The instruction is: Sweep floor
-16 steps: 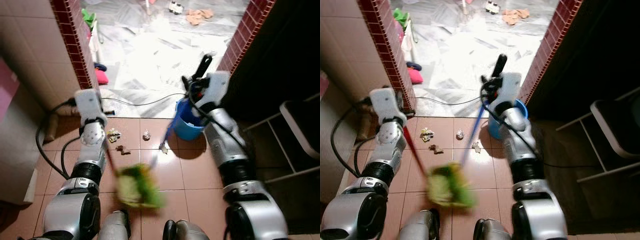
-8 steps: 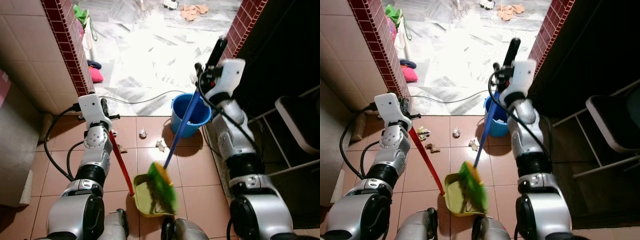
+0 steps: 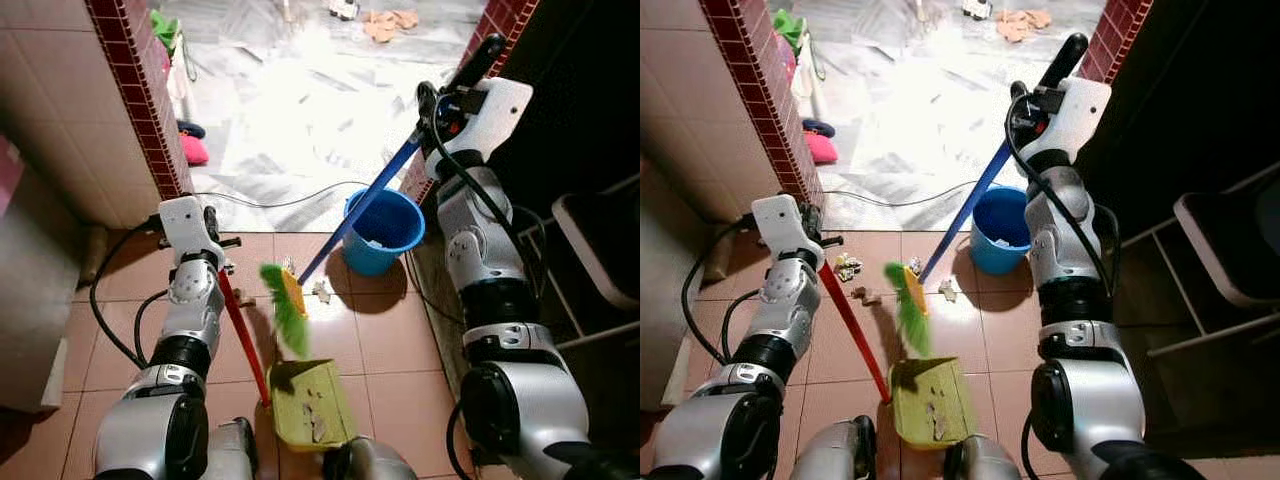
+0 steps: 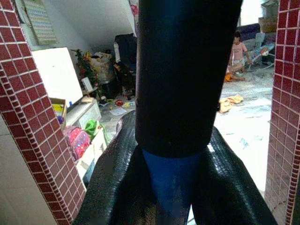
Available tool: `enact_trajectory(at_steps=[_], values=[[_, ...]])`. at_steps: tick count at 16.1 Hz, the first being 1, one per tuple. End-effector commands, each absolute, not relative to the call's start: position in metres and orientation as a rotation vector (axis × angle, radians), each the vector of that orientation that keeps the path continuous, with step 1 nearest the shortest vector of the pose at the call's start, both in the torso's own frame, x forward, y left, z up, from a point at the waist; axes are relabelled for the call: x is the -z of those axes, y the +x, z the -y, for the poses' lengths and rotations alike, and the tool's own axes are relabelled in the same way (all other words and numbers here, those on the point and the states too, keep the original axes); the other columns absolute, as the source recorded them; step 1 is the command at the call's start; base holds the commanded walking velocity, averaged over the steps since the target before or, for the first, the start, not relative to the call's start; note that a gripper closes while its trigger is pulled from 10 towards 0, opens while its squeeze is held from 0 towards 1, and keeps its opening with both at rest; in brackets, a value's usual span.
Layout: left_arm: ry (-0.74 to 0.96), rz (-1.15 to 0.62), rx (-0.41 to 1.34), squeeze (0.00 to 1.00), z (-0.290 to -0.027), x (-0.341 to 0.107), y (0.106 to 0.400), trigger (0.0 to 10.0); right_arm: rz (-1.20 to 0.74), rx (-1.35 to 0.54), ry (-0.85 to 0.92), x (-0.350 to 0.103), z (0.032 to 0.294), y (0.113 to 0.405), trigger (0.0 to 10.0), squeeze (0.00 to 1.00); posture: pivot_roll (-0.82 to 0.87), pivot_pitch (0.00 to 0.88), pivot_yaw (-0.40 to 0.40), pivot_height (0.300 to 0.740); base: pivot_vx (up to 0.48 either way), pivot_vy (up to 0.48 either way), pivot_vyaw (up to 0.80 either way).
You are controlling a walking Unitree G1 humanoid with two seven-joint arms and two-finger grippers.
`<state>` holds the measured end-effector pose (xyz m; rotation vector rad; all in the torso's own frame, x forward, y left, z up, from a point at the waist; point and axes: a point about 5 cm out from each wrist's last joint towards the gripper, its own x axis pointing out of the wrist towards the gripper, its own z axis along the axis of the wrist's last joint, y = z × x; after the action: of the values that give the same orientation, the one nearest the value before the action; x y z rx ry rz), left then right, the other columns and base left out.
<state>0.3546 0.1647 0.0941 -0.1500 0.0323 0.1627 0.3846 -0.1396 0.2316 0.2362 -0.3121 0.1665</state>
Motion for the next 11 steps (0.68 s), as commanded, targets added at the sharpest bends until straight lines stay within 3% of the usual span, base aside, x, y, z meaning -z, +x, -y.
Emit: enact_trajectory(at_steps=[1, 4, 5, 6, 11], values=[[-0.177, 0.015, -0.142, 0.00, -0.163, -0.102, 0.357, 10.0, 0.368, -0.157, 0.119, -0.241, 0.147, 0.383, 10.0, 0.00, -0.03, 0.100, -0.091, 0.740, 0.000, 0.000, 0.00], [-0.176, 0.109, -0.035, 0.00, -0.163, -0.120, 0.358, 10.0, 0.348, -0.140, -0.058, -0.223, 0.151, 0.377, 10.0, 0.00, -0.02, 0.108, -0.093, 0.740, 0.000, 0.000, 0.00], [-0.034, 0.160, -0.033, 0.00, -0.168, -0.130, 0.357, 10.0, 0.331, -0.152, -0.087, -0.213, 0.152, 0.373, 10.0, 0.00, -0.02, 0.111, -0.093, 0.740, 0.000, 0.000, 0.00], [-0.007, 0.187, -0.011, 0.00, -0.169, -0.136, 0.356, 10.0, 0.305, -0.149, -0.076, -0.206, 0.154, 0.371, 10.0, 0.00, -0.02, 0.114, -0.093, 0.740, 0.000, 0.000, 0.00], [-0.069, 0.340, 0.069, 0.00, -0.161, -0.175, 0.343, 10.0, 0.185, -0.098, -0.121, -0.162, 0.157, 0.354, 10.0, 0.00, -0.01, 0.132, -0.092, 0.740, 0.000, 0.000, 0.00]])
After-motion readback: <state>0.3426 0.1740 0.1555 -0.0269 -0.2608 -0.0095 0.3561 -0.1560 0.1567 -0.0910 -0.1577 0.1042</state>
